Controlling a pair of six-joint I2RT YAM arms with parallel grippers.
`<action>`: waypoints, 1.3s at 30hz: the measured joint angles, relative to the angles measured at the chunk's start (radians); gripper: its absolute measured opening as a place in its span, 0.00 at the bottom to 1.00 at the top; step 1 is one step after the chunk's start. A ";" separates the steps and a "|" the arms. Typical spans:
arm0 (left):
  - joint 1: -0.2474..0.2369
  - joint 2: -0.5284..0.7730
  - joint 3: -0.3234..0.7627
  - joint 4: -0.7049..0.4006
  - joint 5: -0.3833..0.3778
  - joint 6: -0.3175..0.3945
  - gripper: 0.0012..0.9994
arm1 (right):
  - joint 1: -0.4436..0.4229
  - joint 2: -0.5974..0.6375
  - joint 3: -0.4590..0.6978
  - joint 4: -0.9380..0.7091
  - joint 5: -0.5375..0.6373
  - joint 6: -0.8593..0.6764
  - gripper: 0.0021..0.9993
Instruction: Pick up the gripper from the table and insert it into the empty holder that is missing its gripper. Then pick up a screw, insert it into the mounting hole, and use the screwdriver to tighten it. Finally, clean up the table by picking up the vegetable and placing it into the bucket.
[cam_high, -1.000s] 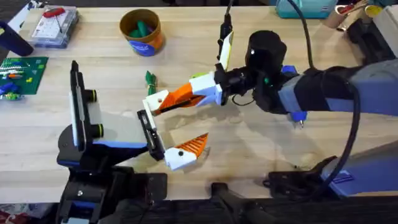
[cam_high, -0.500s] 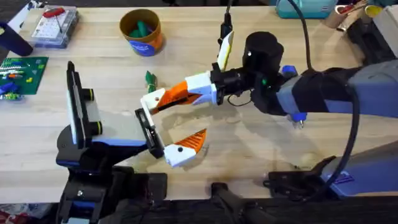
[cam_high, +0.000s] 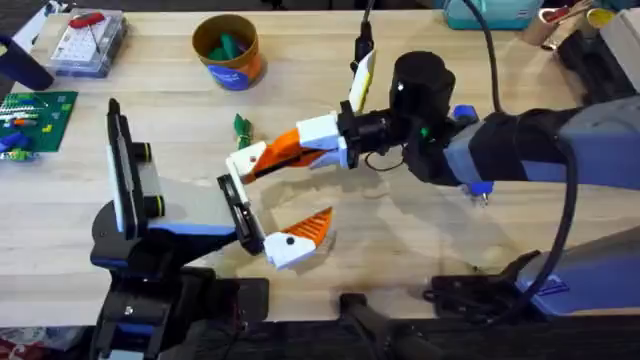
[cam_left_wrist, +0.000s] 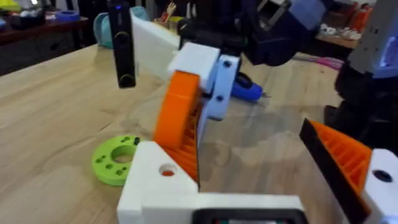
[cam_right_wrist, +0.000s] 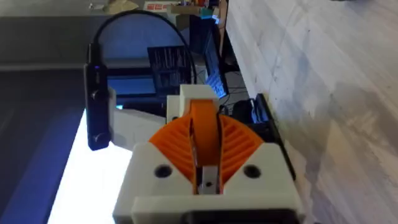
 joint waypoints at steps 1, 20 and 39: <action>-0.001 0.000 0.000 0.000 0.008 0.002 0.99 | 0.004 0.000 0.000 -0.004 0.008 0.000 0.23; -0.007 0.000 0.000 -0.003 0.033 0.020 0.99 | -0.007 0.000 0.000 -0.018 -0.010 -0.002 0.45; -0.011 0.000 0.000 -0.007 0.062 0.026 0.99 | -0.188 0.000 0.000 -0.017 -0.126 -0.014 1.00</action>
